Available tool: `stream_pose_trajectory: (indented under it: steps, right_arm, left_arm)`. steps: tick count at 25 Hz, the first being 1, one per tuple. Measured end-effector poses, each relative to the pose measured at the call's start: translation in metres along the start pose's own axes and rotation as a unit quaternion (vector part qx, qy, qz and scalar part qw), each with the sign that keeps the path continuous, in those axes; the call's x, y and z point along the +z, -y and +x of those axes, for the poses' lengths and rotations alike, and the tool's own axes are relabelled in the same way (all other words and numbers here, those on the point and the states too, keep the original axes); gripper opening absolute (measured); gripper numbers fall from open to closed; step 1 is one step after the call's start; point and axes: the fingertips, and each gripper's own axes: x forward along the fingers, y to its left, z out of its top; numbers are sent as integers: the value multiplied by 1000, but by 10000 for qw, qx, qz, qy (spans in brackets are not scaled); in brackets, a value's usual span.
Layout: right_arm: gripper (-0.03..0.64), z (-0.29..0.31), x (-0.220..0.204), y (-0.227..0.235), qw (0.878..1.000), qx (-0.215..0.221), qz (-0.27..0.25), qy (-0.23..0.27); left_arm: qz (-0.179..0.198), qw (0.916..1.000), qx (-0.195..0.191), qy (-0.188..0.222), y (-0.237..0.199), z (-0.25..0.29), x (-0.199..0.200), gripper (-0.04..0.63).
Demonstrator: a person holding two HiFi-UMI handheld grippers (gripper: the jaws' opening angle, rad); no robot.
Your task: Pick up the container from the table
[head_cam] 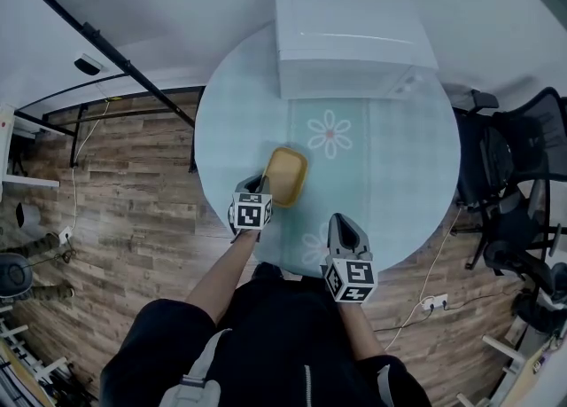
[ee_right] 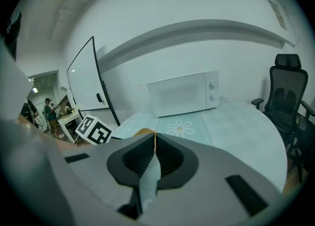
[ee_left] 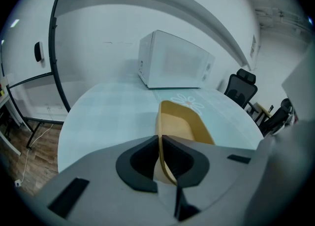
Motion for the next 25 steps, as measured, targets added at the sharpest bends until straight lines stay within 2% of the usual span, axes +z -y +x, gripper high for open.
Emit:
stream_pose_trajectory:
  steps: [9, 16, 22, 25]
  right_arm:
    - [26, 0, 9, -19, 9998, 27, -102, 186]
    - [26, -10, 16, -31, 9992, -113, -144, 358]
    - [25, -28, 20, -49, 9970, -13, -74, 769]
    - [23, -34, 15, -50, 9974, -83, -111, 700]
  left_arm:
    - [130, 9989, -414, 183, 15, -39, 15, 32]
    - [217, 9960, -733, 453, 25, -83, 32, 32]
    - [257, 9934, -875, 698, 32, -120, 38, 32]
    - [255, 9922, -962, 747, 37, -133, 36, 32]
